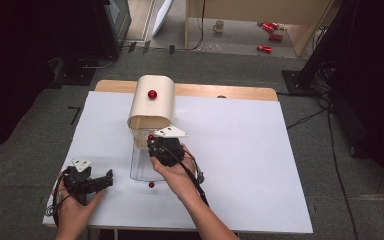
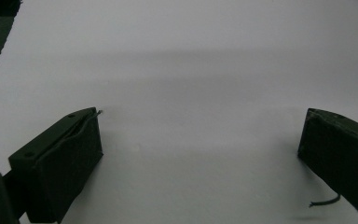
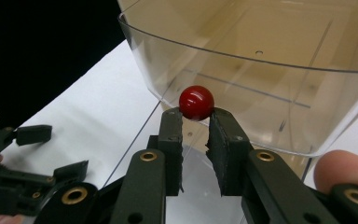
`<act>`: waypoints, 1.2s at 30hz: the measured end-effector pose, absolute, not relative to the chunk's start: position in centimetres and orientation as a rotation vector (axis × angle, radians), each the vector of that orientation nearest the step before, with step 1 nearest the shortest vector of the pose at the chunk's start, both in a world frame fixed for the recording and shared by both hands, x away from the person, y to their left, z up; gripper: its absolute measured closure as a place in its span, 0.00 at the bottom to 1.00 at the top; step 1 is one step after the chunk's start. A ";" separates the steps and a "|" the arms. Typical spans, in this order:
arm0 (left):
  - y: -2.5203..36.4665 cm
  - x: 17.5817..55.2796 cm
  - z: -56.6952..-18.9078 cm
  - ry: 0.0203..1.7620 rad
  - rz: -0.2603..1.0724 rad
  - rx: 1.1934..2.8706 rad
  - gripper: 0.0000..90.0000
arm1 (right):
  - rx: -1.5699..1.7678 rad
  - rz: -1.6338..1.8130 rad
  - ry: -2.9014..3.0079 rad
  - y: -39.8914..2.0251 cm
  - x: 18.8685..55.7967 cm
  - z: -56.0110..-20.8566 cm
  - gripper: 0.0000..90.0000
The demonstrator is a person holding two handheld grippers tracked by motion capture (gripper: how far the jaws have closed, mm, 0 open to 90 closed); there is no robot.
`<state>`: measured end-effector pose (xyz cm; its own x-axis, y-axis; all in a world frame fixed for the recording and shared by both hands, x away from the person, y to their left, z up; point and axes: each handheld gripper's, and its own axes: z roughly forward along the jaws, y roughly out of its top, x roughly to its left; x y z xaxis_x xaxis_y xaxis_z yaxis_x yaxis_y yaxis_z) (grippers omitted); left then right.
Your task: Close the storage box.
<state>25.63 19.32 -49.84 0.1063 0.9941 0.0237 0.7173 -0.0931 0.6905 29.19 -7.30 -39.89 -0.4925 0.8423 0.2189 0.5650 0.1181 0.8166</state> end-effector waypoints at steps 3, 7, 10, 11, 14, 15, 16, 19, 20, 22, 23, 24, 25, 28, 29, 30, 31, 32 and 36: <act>19.3 25.6 -49.8 1.663 0.692 1.872 0.00 | 1.368 1.299 2.113 -7.1 29.5 -39.7 0.84; 19.3 25.6 -49.8 1.663 0.691 1.873 0.00 | 1.352 1.301 2.121 -7.1 29.6 -39.8 0.84; 19.3 25.6 -49.8 1.663 0.692 1.872 0.00 | 1.356 1.303 2.127 -7.2 29.5 -39.8 0.81; 19.3 25.6 -49.8 1.663 0.693 1.869 0.00 | 1.338 1.304 2.142 -7.3 29.4 -39.8 0.76; 19.4 25.6 -49.8 1.661 0.692 1.877 0.00 | 1.311 1.315 2.166 -7.4 29.1 -39.8 0.68; 19.3 25.6 -49.8 1.662 0.692 1.873 0.00 | 1.304 1.318 2.175 -7.5 28.9 -39.8 0.62; 19.3 25.6 -49.8 1.663 0.691 1.874 0.00 | 1.279 1.310 2.185 -7.7 28.5 -39.9 0.48; 19.4 25.6 -49.8 1.662 0.691 1.876 0.00 | 1.264 1.281 2.183 -7.8 28.0 -40.0 0.27; 19.3 25.6 -49.8 1.662 0.689 1.876 0.00 | 1.260 1.259 2.183 -7.8 27.8 -40.0 0.16; 19.3 25.6 -49.8 1.663 0.688 1.875 0.00 | 1.244 1.243 2.184 -8.1 27.0 -40.2 0.01; 19.3 25.6 -49.8 1.664 0.688 1.875 0.00 | 1.244 1.243 2.184 -8.1 27.0 -40.2 0.01; 19.3 25.6 -49.8 1.664 0.687 1.875 0.00 | 1.252 1.253 2.186 -8.2 26.8 -40.3 0.00; 19.3 25.6 -49.8 1.664 0.688 1.873 0.00 | 1.258 1.252 2.187 -8.3 26.5 -40.4 0.00; 19.3 25.6 -49.8 1.664 0.688 1.875 0.00 | 1.257 1.255 2.192 -8.5 25.8 -40.8 0.00; 19.3 25.6 -49.8 1.665 0.687 1.875 0.00 | 1.262 1.254 2.194 -8.6 25.5 -40.9 0.00; 19.3 25.6 -49.8 1.665 0.687 1.875 0.00 | 1.262 1.258 2.199 -8.6 25.2 -41.0 0.00; 19.3 25.6 -49.8 1.665 0.688 1.875 0.00 | 1.258 1.264 2.207 -8.7 24.9 -41.1 0.00; 19.3 25.6 -49.8 1.664 0.688 1.874 0.00 | 1.254 1.256 2.215 -8.7 24.2 -41.4 0.00; 19.3 25.6 -49.8 1.664 0.690 1.874 0.00 | 1.269 1.255 2.214 -8.8 23.2 -41.9 0.00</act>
<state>25.63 19.32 -49.83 0.1086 0.9938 0.0247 0.7197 -0.0958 0.6877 23.24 -8.79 -41.87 -0.5666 0.8090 0.1565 0.5496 0.2296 0.8033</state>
